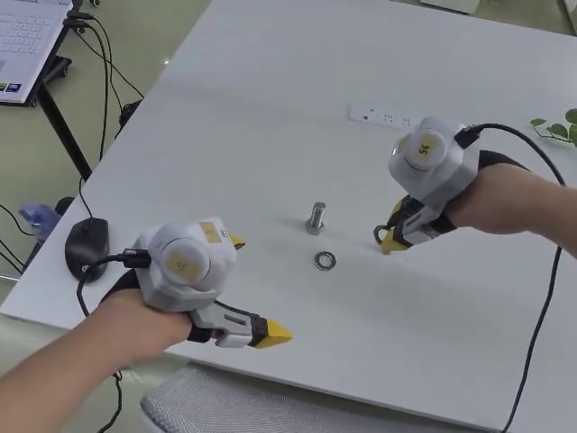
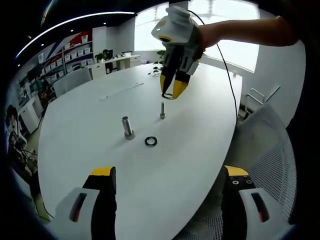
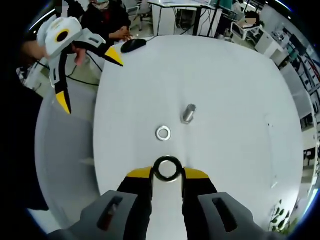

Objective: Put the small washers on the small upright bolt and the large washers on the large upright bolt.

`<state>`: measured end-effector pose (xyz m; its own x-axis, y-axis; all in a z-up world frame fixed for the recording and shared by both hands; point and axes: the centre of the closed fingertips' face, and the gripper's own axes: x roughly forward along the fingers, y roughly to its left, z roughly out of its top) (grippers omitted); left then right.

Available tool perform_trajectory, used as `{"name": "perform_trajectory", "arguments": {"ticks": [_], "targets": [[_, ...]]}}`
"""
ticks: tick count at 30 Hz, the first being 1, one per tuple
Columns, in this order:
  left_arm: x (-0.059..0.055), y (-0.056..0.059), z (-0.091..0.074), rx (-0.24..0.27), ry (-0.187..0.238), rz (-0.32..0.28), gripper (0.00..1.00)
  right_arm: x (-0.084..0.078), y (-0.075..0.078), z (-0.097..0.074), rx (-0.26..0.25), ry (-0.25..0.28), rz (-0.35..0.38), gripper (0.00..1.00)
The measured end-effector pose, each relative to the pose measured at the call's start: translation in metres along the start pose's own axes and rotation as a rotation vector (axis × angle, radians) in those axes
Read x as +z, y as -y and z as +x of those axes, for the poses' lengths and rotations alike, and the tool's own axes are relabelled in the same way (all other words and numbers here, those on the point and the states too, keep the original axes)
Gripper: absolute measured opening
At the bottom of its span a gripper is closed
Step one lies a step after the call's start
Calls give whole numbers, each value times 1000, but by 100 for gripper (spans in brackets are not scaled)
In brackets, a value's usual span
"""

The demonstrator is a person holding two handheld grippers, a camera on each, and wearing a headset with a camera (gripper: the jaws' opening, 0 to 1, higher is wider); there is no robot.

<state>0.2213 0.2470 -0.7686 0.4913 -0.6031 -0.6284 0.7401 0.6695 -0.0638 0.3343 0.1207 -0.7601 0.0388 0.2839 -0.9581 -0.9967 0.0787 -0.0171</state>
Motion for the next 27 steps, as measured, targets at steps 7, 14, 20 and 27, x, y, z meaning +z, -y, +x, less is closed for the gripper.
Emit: {"name": "perform_trajectory", "arguments": {"ticks": [7,14,20,27], "targets": [[0,-1,1,1,4,-4,87,13,11,2,-6,1,-11,22],[0,0,0,1,6,-2,87,27,22,8,-15,-3,-25,22],[-2,-1,1,0,1,-4,87,38,30,17,-11,3,-17,22],[-3,-1,1,0,0,-8,87,46,54,30,-14,-6,-23,22]]}}
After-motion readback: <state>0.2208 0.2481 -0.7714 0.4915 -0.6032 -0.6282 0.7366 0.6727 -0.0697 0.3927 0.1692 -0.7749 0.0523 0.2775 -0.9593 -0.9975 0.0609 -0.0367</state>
